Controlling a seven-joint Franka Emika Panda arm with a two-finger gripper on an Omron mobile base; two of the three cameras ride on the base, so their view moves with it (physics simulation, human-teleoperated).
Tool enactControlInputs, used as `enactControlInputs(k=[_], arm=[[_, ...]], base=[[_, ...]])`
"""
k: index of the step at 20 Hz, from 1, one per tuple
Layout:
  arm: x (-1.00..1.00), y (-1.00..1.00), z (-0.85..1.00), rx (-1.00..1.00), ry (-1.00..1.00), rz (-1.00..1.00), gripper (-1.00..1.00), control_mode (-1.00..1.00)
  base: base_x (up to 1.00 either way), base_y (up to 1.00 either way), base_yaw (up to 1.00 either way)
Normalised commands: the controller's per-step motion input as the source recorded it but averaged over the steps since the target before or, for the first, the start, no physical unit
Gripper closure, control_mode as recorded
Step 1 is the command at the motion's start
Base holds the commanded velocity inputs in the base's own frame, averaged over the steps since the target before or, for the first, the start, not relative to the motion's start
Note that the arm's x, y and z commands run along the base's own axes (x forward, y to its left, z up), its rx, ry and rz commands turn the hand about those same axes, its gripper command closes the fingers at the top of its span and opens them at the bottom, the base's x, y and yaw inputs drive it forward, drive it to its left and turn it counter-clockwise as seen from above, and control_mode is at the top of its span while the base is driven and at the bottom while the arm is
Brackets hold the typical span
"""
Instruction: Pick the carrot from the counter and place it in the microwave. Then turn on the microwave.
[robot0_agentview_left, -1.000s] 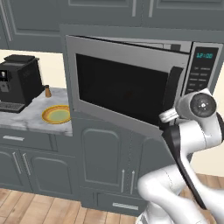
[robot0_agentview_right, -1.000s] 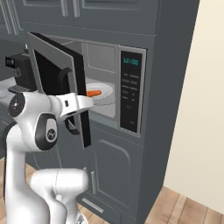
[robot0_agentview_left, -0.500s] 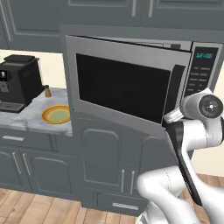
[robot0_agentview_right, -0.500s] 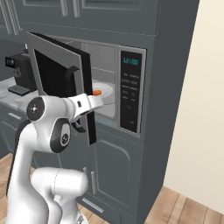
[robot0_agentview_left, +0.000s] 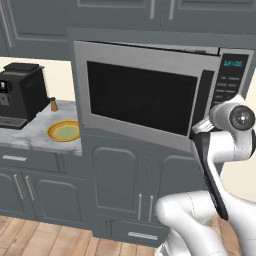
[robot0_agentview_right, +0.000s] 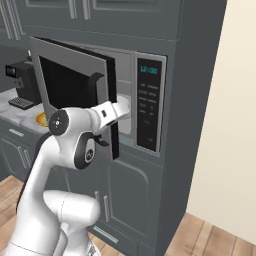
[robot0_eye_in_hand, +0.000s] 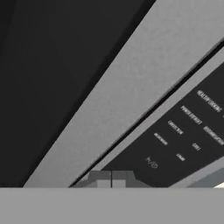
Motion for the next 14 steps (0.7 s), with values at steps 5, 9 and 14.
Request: enactControlInputs(k=[5,9,14], arm=[[0.74,0.0,-0.33,-0.06,0.0,0.0,1.0,-1.0],[0.76,0.02,-0.34,-0.06,0.0,0.0,1.0,-1.0],[0.71,0.06,-0.38,-0.05,0.0,0.0,1.0,-1.0]], base=[[0.0,0.0,0.0],[0.0,0.0,0.0],[0.0,0.0,0.0]])
